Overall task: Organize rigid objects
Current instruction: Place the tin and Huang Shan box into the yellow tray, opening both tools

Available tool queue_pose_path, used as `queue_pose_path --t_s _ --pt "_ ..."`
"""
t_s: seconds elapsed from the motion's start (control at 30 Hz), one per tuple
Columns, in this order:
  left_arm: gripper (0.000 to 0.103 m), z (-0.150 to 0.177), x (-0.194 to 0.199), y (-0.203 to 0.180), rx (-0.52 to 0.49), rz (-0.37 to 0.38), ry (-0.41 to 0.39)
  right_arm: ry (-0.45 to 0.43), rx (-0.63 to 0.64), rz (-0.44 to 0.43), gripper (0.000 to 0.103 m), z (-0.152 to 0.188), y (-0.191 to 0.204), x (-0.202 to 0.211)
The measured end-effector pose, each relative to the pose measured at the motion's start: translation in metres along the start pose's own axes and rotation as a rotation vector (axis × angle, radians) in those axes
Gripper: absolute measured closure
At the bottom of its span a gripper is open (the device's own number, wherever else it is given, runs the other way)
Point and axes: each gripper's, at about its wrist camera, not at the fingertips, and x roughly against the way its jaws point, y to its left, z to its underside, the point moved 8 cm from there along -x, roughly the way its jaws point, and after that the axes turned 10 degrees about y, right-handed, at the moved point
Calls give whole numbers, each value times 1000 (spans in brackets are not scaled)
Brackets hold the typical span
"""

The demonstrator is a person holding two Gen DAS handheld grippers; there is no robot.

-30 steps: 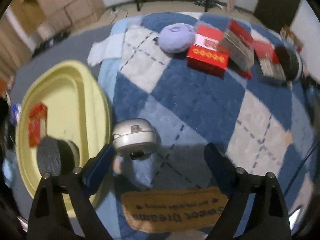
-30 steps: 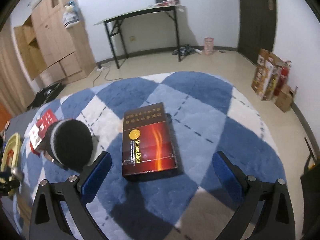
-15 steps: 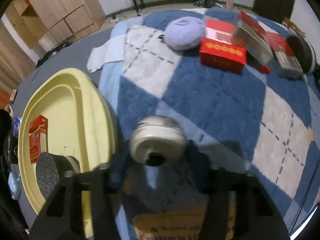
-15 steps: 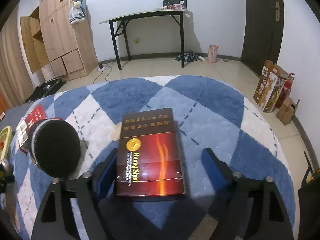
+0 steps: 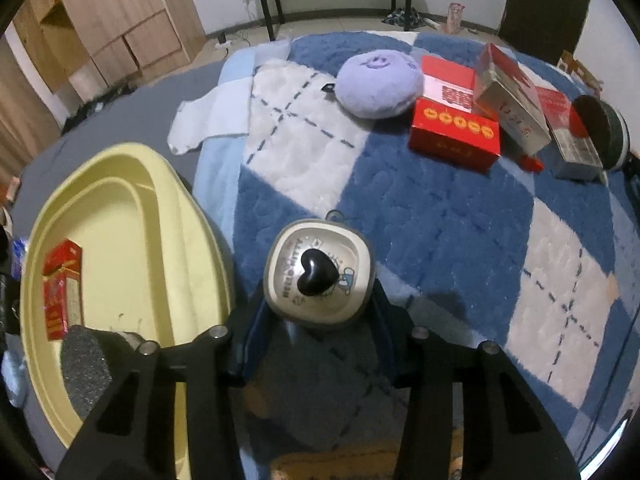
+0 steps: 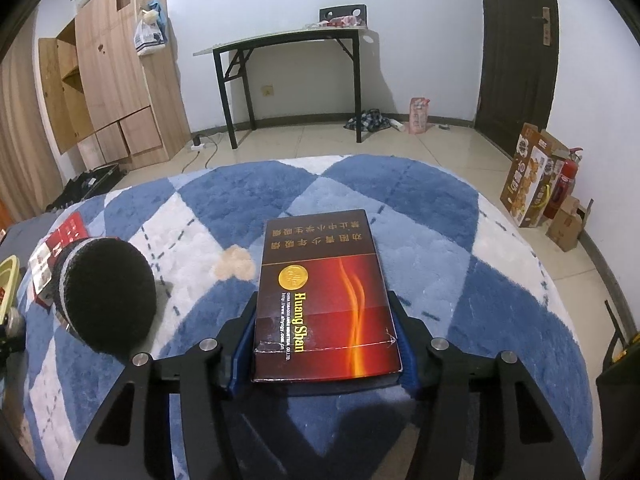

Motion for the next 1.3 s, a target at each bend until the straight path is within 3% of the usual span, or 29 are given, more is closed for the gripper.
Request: queue_pose_path --t_s 0.13,0.27,0.43,0.57,0.7,0.8,0.97,1.13,1.3 --pt "53 -6 3 -8 -79 -22 -24 2 4 3 47 2 0 -1" --pt "52 -13 -2 0 -37 51 -25 0 2 -3 47 2 0 0" --pt "53 -15 5 -5 -66 16 -52 -18 -4 17 48 2 -2 5" --pt "53 -14 42 6 -28 57 -110 -80 -56 -26 48 -1 -6 31" --pt "53 0 110 47 42 55 -214 -150 17 -37 48 -14 14 73" --pt "53 21 155 94 131 -32 -282 -206 129 -92 48 -27 64 113" --pt "53 65 190 163 237 -47 -310 -226 340 -265 48 -33 183 163" --pt "53 76 157 213 363 14 -255 -174 507 -422 48 -25 306 175" --pt "53 62 97 241 437 53 -189 -10 616 -494 48 -10 405 128"
